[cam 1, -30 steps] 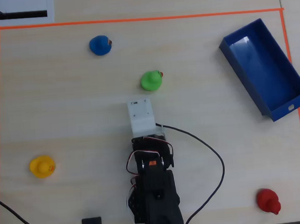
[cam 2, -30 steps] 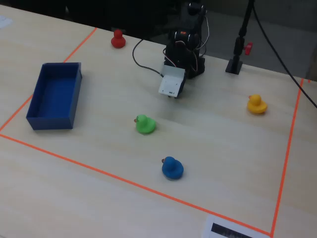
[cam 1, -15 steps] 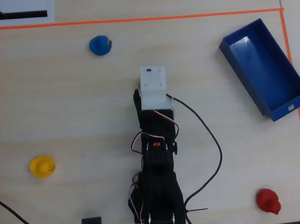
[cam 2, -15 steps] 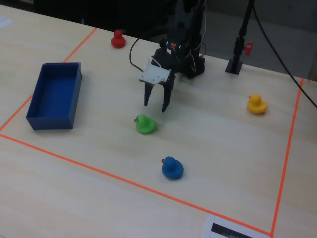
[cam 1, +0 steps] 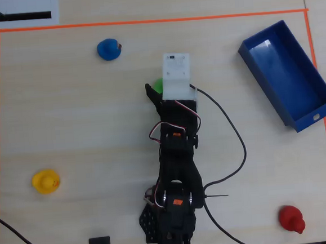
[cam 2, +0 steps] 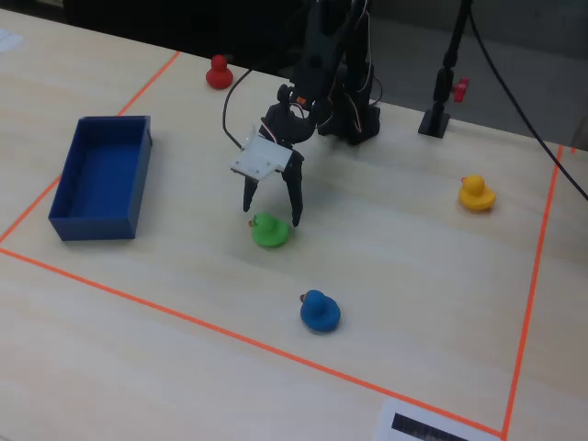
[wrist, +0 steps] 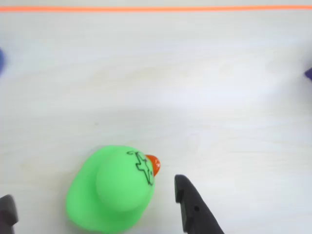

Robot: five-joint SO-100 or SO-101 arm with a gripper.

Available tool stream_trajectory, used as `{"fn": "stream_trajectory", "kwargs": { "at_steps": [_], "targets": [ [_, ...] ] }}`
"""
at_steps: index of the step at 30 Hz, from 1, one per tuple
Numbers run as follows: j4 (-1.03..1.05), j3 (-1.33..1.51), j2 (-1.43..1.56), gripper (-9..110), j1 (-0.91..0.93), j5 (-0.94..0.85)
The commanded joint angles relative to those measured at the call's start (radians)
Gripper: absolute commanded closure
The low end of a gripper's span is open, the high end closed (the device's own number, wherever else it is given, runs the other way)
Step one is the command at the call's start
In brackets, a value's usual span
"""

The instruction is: Grasp green duck and put it into box.

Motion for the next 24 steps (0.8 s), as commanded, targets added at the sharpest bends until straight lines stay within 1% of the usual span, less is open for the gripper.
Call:
{"fn": "stream_trajectory", "kwargs": {
  "at_steps": [1, 9, 20, 24],
  "targets": [
    [-0.069, -0.049, -0.046, 58, 0.006, -0.012],
    [-0.126, -0.046, -0.156, 58, 0.008, -0.023],
    [-0.133, -0.112, -0.259, 58, 0.018, -0.023],
    [-0.133, -0.127, -0.273, 60, 0.028, -0.025]
  ]
}}
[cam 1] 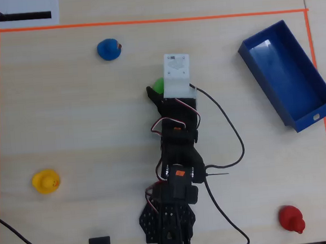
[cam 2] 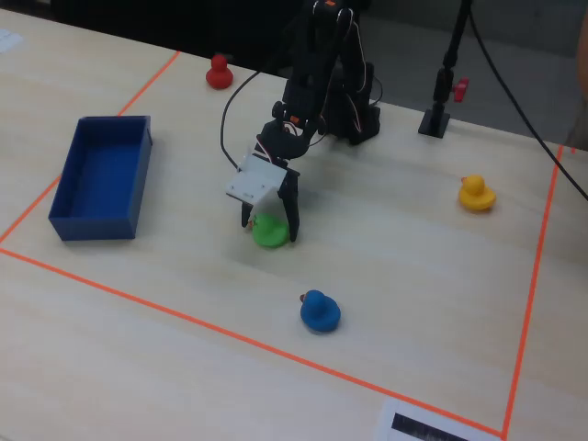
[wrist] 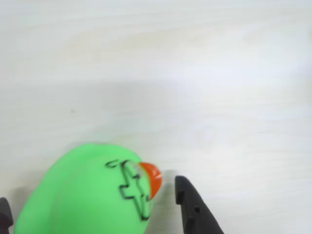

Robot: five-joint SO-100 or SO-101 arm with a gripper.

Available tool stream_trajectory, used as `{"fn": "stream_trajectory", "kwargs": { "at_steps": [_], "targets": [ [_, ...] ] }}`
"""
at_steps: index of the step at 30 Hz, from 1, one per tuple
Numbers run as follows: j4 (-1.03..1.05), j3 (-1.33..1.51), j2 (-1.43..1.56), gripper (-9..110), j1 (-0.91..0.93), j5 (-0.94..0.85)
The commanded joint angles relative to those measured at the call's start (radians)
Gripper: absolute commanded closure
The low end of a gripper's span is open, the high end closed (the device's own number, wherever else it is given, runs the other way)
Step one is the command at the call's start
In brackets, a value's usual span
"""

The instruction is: Grasp green duck and put it into box.

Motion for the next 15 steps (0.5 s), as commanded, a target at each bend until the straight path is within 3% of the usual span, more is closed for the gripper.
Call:
{"fn": "stream_trajectory", "kwargs": {
  "at_steps": [1, 10, 15],
  "targets": [
    [-0.026, -0.040, -0.002, 62, 0.015, -0.011],
    [0.023, -0.066, -0.015, 77, 0.034, -0.048],
    [0.037, -0.067, -0.009, 91, 0.044, -0.055]
  ]
}}
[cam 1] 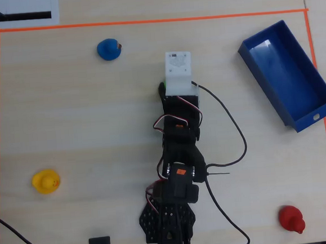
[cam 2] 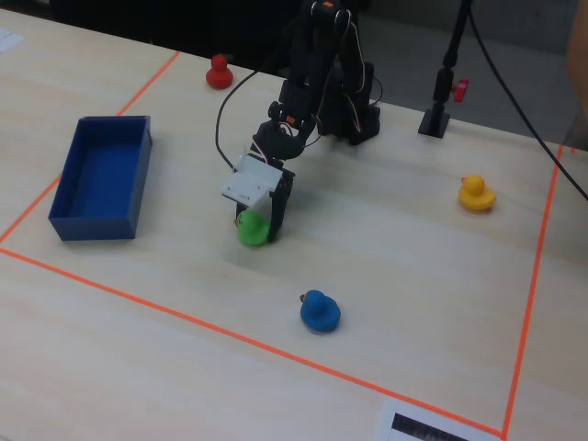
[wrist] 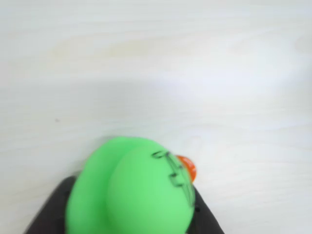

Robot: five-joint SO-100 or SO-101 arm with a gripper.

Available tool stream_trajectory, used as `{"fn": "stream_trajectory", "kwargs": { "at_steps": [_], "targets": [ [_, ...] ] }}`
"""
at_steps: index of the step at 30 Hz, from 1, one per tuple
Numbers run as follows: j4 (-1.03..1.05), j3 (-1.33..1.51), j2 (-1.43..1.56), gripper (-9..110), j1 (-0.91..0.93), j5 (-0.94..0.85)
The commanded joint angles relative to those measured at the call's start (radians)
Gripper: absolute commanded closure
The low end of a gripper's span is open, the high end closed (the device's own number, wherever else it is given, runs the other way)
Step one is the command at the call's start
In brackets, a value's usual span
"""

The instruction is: Grasp green duck and put it into box.

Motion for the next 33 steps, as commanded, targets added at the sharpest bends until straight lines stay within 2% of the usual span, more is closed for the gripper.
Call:
{"fn": "stream_trajectory", "kwargs": {
  "at_steps": [1, 7, 11, 15, 22, 26, 29, 33],
  "targets": [
    [0.014, -0.028, 0.012, 93, 0.020, -0.002],
    [0.069, -0.037, 0.121, 93, 0.043, 0.018],
    [0.201, -0.114, 0.222, 94, 0.058, 0.078],
    [0.359, -0.310, 0.229, 94, 0.092, 0.137],
    [0.586, -0.946, -0.086, 98, 0.275, 0.229],
    [0.644, -1.284, -0.305, 99, 0.408, 0.230],
    [0.666, -1.440, -0.410, 100, 0.497, 0.230],
    [0.661, -1.497, -0.460, 100, 0.586, 0.219]
  ]
}}
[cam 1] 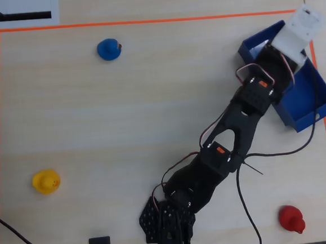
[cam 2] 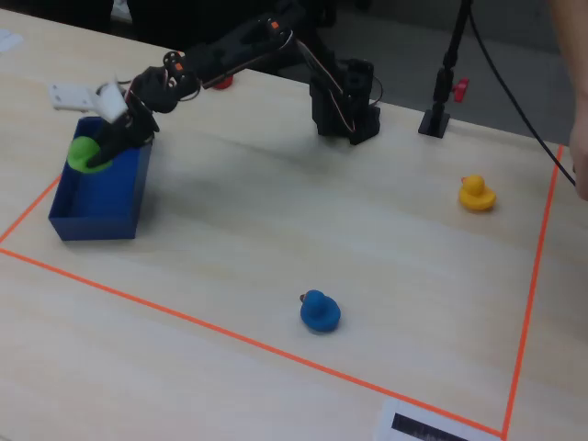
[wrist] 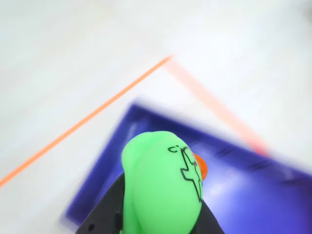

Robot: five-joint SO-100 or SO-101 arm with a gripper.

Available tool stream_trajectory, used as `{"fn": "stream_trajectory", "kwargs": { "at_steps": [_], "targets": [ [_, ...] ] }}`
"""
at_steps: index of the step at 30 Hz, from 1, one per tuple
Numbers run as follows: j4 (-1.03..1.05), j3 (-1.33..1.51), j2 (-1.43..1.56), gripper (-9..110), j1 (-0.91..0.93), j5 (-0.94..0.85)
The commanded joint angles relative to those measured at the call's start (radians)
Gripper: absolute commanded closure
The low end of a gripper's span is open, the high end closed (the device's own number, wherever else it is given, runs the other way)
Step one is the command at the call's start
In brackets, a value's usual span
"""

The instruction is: Grasp green duck and put it into box.

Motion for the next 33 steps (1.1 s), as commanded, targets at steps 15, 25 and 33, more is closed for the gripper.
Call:
{"fn": "stream_trajectory", "kwargs": {
  "at_steps": [15, 25, 33],
  "targets": [
    [-0.138, 0.064, -0.025, 99, 0.137, -0.064],
    [-0.215, 0.204, -0.028, 98, 0.143, -0.115],
    [-0.232, 0.202, -0.037, 86, 0.143, -0.141]
  ]
}}
